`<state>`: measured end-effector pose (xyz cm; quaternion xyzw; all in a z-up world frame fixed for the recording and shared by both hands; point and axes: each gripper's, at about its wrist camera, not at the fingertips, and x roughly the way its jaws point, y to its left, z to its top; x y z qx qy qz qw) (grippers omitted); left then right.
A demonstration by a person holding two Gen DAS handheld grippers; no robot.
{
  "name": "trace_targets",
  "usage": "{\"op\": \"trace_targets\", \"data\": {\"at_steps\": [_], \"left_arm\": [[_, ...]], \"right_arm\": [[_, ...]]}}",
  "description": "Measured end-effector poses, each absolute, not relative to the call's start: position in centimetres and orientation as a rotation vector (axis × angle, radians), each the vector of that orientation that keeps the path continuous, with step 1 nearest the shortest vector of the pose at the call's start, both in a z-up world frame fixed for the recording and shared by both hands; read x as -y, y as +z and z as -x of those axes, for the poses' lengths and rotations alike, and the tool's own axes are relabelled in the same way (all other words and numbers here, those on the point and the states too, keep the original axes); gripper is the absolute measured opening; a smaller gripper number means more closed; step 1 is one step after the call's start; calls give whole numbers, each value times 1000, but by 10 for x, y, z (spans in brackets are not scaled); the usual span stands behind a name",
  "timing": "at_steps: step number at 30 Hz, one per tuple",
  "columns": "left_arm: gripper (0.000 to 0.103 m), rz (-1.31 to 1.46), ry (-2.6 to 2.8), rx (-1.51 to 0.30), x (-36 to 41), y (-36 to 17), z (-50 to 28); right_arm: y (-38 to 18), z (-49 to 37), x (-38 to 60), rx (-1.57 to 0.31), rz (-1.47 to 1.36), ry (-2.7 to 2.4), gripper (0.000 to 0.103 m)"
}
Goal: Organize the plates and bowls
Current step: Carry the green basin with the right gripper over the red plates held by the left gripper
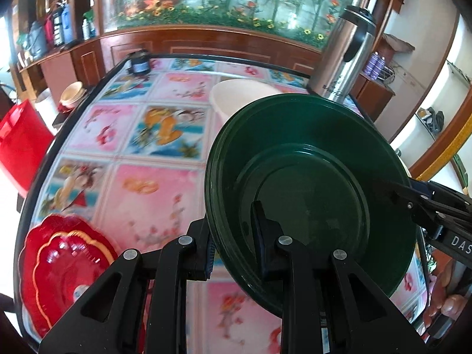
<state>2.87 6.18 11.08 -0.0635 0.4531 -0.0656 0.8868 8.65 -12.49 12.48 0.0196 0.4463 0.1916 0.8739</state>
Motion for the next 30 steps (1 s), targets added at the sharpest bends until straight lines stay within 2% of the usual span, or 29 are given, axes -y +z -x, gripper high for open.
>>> {"op": "trace_targets", "data": {"at_steps": [26,30], "left_arm": [[21,240,6,-903,-200,110,47],[21,257,28,-906,-217,107,53]], "right_arm": [[106,-51,-6,-974,47,599,42],[100,-48,-26,-982,61,623,46]]}}
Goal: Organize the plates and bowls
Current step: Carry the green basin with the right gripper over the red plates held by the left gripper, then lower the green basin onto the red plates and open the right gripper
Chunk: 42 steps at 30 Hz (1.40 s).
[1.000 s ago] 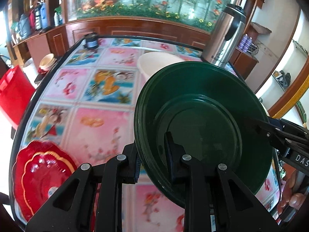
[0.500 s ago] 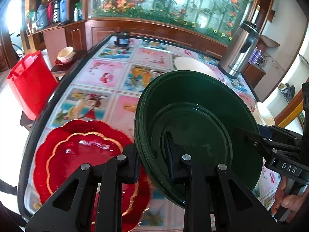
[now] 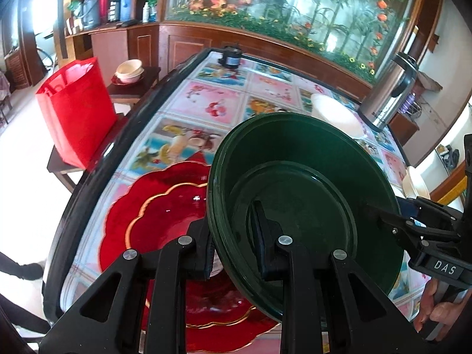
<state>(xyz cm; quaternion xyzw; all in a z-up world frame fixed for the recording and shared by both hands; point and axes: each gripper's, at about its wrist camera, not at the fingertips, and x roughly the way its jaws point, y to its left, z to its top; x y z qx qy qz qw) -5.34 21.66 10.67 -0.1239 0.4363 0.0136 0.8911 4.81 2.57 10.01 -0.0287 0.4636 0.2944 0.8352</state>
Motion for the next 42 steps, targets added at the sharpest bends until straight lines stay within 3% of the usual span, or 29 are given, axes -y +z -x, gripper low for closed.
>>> {"op": "trace_targets", "data": {"at_steps": [20,42], "left_arm": [[21,305,125,-931,-280,75,69],[21,265,178,-919,-287,48,69]], "right_arm": [[74,-34,-95,-1047,120,708,47],[52,-29,-110,-1110,132,729,52]]}}
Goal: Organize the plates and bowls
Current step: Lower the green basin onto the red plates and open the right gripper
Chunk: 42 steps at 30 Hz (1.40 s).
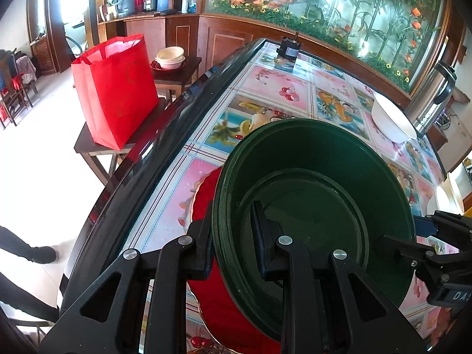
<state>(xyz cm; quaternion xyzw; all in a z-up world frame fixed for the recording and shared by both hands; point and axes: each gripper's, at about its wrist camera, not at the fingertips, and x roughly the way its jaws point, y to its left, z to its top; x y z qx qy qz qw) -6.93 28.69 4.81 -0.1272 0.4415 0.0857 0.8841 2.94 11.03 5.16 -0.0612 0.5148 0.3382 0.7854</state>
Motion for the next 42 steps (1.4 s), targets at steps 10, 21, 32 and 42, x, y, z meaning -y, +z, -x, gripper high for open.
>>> {"op": "trace_targets", "data": {"at_steps": [10,21,32,42], "left_arm": [[37,279,151,-929,-285,45,68],[69,227,199,-826,-280,72,86],[69,195,188,-718,-260,110,98],[69,160,35,-715,-192,121,86]], "right_arm": [[50,-28,-105,-1138,80,755,62],[67,-19,-82,-1090,25,727,74],[86,-7,-50,-1024,-58,665,80],[93,6,9,-973,-126,575,81]]}}
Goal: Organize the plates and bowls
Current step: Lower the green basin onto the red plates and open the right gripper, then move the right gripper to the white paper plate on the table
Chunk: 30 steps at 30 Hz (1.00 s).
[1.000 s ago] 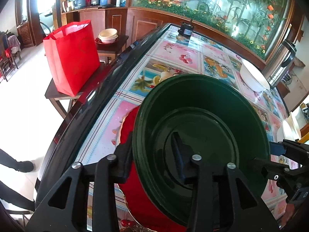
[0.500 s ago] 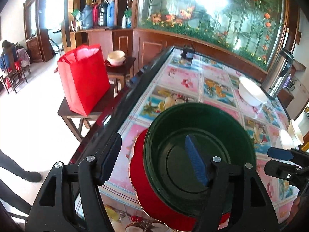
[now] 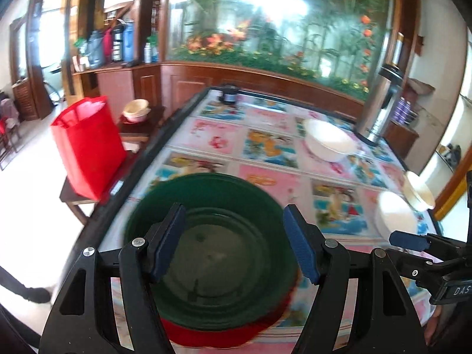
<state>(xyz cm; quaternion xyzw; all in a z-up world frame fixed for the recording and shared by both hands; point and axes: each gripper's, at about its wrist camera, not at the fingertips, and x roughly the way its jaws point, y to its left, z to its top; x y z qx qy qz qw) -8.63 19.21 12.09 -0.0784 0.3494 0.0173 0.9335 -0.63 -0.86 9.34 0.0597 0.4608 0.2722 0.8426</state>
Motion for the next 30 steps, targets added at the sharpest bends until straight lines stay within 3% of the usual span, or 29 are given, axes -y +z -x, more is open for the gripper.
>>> {"op": "trace_targets", "data": {"at_steps": [30], "left_arm": [[69,26,-233,-880,-8,86,22]], "right_arm": [[83,10,223,-954,-303,176,82]]}}
